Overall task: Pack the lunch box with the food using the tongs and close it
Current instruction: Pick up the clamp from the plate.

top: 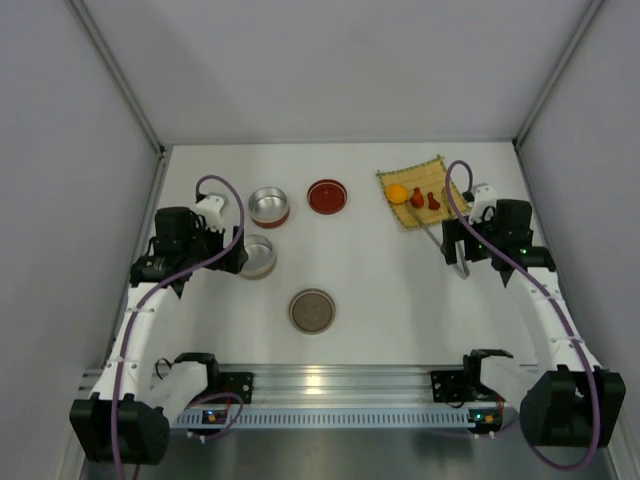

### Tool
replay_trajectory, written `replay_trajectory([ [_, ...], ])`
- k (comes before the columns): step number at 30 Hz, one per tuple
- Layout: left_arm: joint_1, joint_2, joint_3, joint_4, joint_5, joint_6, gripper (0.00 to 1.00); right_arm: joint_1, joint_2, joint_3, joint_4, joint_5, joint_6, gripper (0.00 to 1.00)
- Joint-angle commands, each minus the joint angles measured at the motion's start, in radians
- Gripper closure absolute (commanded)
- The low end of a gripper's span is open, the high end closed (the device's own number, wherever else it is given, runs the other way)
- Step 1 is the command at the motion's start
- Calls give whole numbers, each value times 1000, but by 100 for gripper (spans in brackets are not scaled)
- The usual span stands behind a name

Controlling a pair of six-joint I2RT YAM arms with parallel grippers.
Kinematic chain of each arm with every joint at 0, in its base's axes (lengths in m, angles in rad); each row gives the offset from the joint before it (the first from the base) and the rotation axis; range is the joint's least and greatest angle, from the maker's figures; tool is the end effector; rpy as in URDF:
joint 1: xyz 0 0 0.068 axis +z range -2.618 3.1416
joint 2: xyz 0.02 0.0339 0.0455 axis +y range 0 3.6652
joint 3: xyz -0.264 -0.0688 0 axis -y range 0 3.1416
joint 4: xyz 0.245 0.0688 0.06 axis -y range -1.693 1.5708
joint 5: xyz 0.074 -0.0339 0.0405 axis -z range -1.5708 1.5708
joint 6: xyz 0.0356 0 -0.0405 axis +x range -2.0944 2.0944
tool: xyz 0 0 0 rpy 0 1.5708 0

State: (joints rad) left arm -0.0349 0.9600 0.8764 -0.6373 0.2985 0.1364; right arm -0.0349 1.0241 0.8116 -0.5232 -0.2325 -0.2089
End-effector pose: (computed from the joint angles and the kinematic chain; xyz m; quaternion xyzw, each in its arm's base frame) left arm 0.1984 -0.0174 0.2978 0.1381 0.8924 -0.1146 0.4140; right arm 0.2156 0.0007 0.2731 -0.1257 0.9004 0.0563 0.4127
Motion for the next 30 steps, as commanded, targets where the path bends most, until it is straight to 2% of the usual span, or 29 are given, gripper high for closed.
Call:
replay_trajectory([
  [1,-2,-4,38,16,19,-6,2,9,30,12,15,33,-9,1],
  [8,-2,13,38,8,40,11,2,10,152,87,-44,81,-23,1],
  [11,-2,19,38,7,37,11,2,16,259,130,-84,137,-21,1],
  [16,-2,19,30,8,39,17,2,21,367,169,-78,191,-14,1],
  [24,-2,48,41,18,42,22,2,27,565,276,-72,170,-17,0],
  [25,-2,51,39,19,41,22,2,62,580,284,-64,171,-17,1],
  [30,-2,63,38,24,41,23,2,78,691,345,-51,182,-9,1],
])
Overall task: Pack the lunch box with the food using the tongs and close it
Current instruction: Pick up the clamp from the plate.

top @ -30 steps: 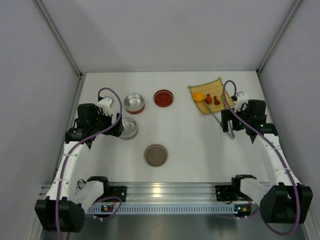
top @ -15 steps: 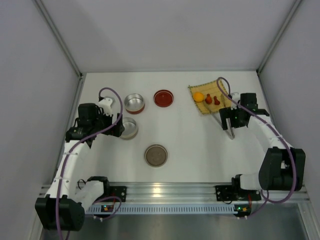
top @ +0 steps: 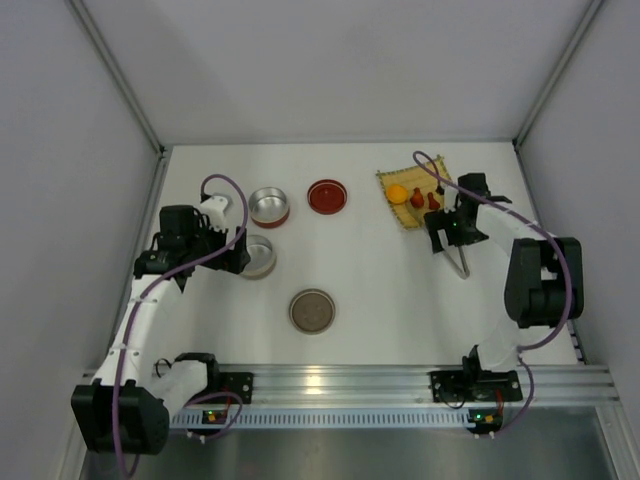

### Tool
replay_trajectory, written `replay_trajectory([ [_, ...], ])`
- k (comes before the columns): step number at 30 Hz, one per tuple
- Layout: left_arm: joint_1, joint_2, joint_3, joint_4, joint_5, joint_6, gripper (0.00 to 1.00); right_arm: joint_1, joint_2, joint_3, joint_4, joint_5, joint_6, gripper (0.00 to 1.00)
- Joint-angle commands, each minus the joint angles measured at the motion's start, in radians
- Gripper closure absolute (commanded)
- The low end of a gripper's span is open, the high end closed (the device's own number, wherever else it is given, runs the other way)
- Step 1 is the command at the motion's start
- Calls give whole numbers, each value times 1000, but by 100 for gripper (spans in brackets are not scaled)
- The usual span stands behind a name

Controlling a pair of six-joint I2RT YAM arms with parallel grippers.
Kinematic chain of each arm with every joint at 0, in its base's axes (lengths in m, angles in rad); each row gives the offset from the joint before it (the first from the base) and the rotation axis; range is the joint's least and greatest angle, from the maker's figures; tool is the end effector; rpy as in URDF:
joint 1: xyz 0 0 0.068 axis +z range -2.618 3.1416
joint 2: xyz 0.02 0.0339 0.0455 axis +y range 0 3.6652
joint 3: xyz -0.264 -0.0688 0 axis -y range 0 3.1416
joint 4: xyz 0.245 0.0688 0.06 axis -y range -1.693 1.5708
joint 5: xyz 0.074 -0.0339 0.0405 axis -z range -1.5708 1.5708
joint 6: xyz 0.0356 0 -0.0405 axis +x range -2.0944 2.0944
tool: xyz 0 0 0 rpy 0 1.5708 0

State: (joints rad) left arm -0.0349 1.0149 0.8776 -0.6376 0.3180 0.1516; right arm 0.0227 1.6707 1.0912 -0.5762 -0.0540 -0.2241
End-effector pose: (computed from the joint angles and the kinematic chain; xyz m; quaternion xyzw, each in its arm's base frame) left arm 0.2081 -0.0184 0.2882 0.1458 0.9006 -0.1234 0.3905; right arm 0.3282 0.0094 0.1920 -0.1259 0.9701 0.0056 0.2076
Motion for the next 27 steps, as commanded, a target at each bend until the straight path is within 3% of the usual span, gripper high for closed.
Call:
replay_trajectory([
  [1,-2,8,38,24,21,8,2,20,55,81,6,8,6,1],
  [17,-2,44,37,44,-2,16,2,31,187,168,88,0,3,1],
  [27,-2,30,41,38,-23,17,2,29,129,102,118,-12,-14,16],
])
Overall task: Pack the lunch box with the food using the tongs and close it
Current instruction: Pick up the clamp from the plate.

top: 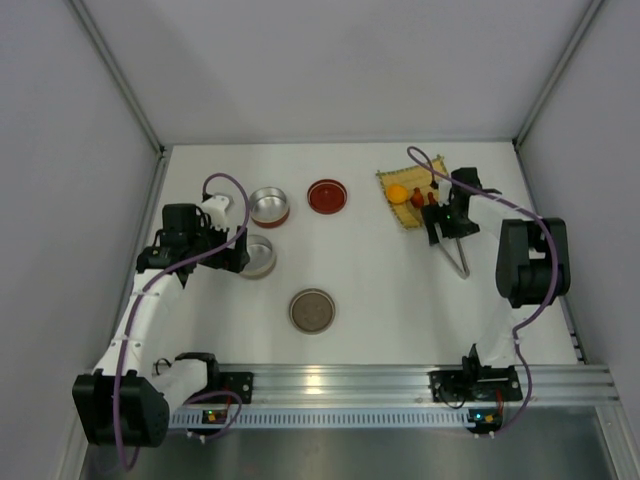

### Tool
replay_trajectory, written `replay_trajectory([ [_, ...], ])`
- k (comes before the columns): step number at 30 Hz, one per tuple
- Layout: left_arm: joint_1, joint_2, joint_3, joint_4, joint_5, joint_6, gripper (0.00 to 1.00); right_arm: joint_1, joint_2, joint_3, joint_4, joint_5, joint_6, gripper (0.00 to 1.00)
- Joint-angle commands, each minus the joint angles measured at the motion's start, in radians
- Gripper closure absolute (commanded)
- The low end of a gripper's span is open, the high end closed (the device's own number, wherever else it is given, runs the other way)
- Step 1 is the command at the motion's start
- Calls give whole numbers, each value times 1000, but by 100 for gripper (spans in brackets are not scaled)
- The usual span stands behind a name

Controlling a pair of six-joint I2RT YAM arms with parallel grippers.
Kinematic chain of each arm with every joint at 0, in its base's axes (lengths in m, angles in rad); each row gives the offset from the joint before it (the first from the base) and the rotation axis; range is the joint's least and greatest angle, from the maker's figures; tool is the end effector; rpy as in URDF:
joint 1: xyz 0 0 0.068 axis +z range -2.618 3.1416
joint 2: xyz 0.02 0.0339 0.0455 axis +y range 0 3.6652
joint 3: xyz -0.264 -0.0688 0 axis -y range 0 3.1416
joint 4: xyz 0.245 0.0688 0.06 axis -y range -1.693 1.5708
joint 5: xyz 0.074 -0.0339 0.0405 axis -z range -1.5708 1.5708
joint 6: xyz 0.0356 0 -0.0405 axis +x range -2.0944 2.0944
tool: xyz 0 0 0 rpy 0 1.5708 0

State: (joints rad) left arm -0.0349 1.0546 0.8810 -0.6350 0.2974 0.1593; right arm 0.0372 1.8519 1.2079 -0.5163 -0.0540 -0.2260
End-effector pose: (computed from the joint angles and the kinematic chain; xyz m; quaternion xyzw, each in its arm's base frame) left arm 0.2155 -0.0180 0.2817 0.1438 0.9083 -0.1144 0.3757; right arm 0.3686 0.0156 0.1676 -0.1339 0.9695 0.0071 0.2053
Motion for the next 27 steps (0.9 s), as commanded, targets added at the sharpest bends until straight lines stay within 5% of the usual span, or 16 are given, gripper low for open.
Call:
replay_trajectory([
  [1,-2,-10,38,37,-4,9,2,15,-56,-25,58,-12,-16,18],
  [20,-2,-34,46,14,-20,20,2,-8,-260,-172,67,-35,-49,35],
  [23,-2,-31,46,18,-14,17,2,-14,-247,-162,67,-29,-42,14],
  [27,-2,-28,47,21,-9,16,2,-14,-208,-116,59,-58,-15,1],
])
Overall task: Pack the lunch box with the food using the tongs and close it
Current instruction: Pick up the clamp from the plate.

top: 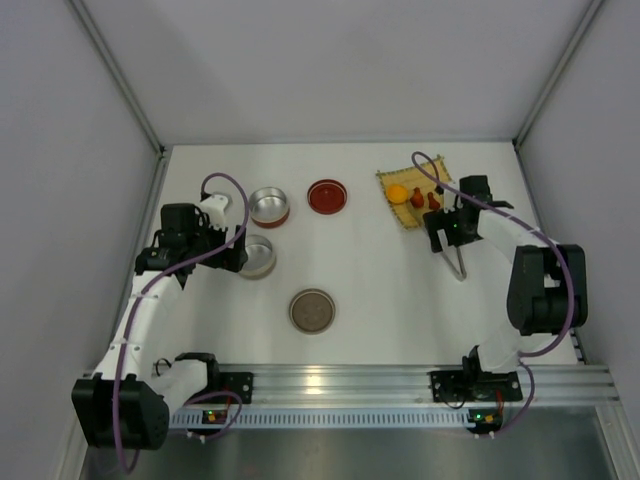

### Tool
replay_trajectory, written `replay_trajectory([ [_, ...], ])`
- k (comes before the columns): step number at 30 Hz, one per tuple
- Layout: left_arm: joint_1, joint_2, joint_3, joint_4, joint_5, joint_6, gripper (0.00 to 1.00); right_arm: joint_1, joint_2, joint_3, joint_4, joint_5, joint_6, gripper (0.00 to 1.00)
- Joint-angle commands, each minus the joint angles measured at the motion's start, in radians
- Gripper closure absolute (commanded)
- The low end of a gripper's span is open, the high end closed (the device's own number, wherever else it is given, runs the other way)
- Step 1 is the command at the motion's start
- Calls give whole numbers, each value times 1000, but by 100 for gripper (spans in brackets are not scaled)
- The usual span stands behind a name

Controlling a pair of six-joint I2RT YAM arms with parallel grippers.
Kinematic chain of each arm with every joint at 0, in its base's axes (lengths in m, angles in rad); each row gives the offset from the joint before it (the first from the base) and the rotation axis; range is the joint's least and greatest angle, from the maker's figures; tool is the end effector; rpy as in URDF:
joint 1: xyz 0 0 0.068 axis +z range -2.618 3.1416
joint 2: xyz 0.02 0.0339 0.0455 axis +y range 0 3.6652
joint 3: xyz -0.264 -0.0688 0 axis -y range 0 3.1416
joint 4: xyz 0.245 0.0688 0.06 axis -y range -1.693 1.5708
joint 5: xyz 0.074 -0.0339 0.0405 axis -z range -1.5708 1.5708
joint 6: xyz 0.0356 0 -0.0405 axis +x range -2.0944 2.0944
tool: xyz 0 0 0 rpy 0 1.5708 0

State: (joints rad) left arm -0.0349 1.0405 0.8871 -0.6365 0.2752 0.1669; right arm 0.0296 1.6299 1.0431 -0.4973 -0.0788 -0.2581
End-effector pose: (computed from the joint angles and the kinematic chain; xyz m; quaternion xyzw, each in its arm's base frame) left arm 0.2135 -0.0171 0.2862 0.1442 0.9061 -0.1017 0.3845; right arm 0.3238 0.0124 0.1946 -0.1484 0.9584 0.0105 0.2436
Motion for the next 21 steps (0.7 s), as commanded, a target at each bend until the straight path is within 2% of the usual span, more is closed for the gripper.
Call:
replay_trajectory([
  [1,-2,-14,41,23,10,8,2,-7,33,57,39,-38,28,1],
  [7,-2,-13,41,24,2,16,2,-7,114,107,77,-45,40,1],
  [13,-2,-2,41,28,4,14,2,-5,176,147,111,-59,53,8],
  [17,-2,-2,38,34,1,14,2,-7,177,135,144,-50,51,24],
  [21,-2,0,35,40,-1,14,2,-7,154,91,174,-49,49,33],
])
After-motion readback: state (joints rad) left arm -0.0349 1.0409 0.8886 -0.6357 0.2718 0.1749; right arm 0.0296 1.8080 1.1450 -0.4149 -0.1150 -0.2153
